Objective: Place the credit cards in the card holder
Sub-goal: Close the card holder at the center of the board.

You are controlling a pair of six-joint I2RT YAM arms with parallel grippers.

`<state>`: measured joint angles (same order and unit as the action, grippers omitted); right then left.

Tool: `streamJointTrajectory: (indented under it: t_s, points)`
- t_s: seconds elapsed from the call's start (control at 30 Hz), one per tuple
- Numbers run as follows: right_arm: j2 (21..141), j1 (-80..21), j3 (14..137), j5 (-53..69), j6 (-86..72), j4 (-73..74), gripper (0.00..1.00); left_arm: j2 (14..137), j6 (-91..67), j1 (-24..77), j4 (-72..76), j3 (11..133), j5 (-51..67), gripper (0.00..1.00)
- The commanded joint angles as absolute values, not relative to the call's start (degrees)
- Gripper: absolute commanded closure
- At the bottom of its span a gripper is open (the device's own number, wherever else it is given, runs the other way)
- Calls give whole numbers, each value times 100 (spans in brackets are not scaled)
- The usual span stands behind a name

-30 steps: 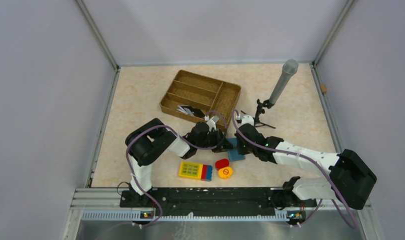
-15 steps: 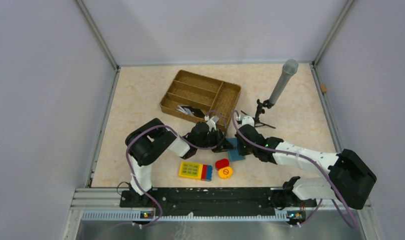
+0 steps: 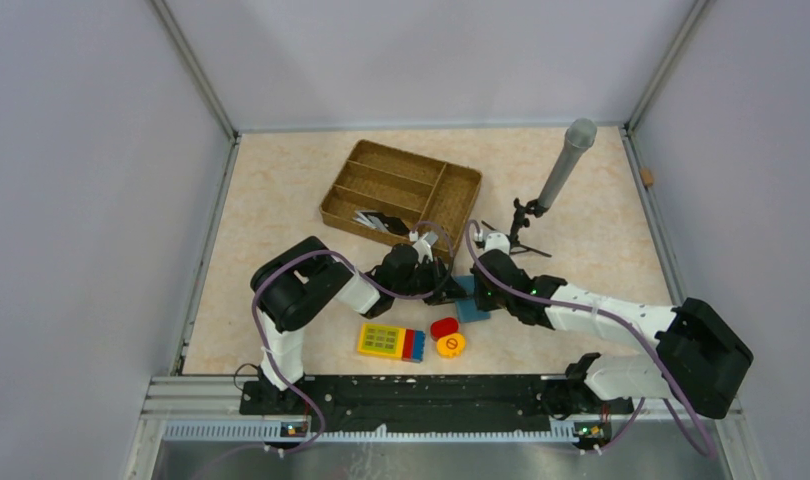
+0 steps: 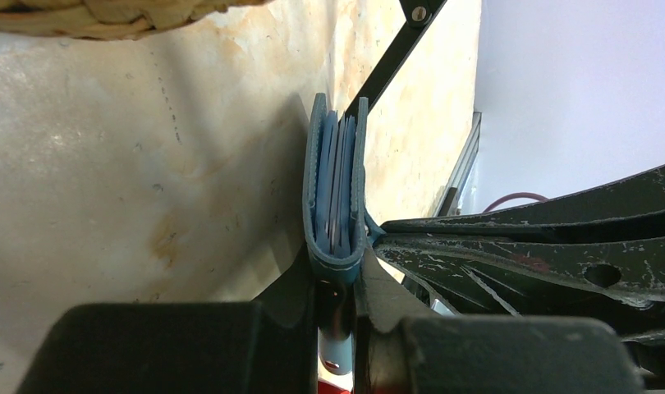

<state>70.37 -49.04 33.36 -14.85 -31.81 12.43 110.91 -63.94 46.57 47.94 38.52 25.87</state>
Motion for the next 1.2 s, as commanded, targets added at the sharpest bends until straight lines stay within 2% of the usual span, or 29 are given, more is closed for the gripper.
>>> streamJointTrajectory:
  t_s: [0.0, 0.53, 0.97, 1.17]
  points:
    - [7102, -4975, 3214, -1312, -3359, 984, 100, 11291, -6266, 4702, 4392, 3831, 2530, 100]
    - [7322, -4842, 2868, -1525, -3645, 862, 100, 11290, -6258, 4693, 4397, 3813, 2538, 100]
    - [7674, -4671, 2703, -1146, -3656, 326, 100, 11285, -6249, 4693, 4417, 3824, 2557, 100]
    - [7488, -4683, 2648, -1048, -4108, 582, 100, 11277, -6264, 4689, 4348, 3823, 2499, 100]
